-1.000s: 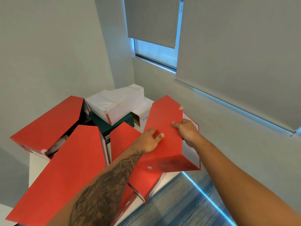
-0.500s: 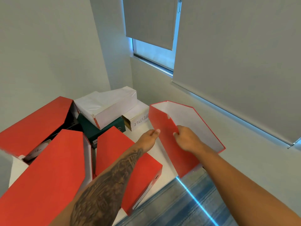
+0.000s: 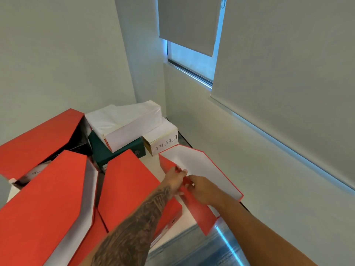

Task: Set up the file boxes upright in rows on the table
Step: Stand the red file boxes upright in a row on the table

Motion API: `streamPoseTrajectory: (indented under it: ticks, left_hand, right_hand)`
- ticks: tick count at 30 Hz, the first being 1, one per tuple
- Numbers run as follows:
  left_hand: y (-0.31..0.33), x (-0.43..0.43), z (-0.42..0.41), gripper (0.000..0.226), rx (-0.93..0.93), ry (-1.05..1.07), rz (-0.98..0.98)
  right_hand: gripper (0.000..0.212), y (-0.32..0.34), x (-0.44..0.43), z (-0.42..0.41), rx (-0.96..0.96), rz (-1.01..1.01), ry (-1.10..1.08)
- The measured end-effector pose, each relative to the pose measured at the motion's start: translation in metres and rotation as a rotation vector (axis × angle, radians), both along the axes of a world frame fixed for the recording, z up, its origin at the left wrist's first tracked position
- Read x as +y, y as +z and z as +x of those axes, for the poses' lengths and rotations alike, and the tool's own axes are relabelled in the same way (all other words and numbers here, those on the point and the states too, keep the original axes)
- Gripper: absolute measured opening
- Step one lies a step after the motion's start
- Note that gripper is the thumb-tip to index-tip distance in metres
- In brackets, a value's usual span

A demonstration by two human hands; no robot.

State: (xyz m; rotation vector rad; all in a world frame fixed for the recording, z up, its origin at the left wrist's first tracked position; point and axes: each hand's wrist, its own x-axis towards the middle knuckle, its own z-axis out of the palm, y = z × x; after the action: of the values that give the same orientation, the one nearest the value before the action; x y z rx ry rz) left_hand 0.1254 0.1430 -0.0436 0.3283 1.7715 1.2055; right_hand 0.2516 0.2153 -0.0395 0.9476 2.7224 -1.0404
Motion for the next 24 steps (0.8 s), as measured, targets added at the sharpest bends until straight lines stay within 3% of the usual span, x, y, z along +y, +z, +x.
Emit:
streamPoseTrajectory:
  ticks: [3, 6, 11, 24]
  left_hand:
    - [0.0, -0.004, 0.003, 0.049, 0.046, 0.015, -0.002]
    - [-0.004, -0.011, 0.01, 0.061, -0.008, 0.009, 0.002]
    - [-0.016, -0.005, 0.028, 0.067, -0.109, 0.014, 0.037]
    - [-0.034, 0.034, -0.005, 0.058, -0.081, 0.098, 0.094]
  right_hand:
    - [0.036, 0.012, 0.022, 0.016, 0.105, 0.199, 0.002]
    - [0.037, 0.015, 0.045, 0.045, 0.226, 0.434, -0.152]
    - [0.041, -0.022, 0.071, 0.057, -0.031, 0.237, -0.273]
    - [0.034, -0.036, 0.1, 0.017, 0.062, 0.273, -0.265]
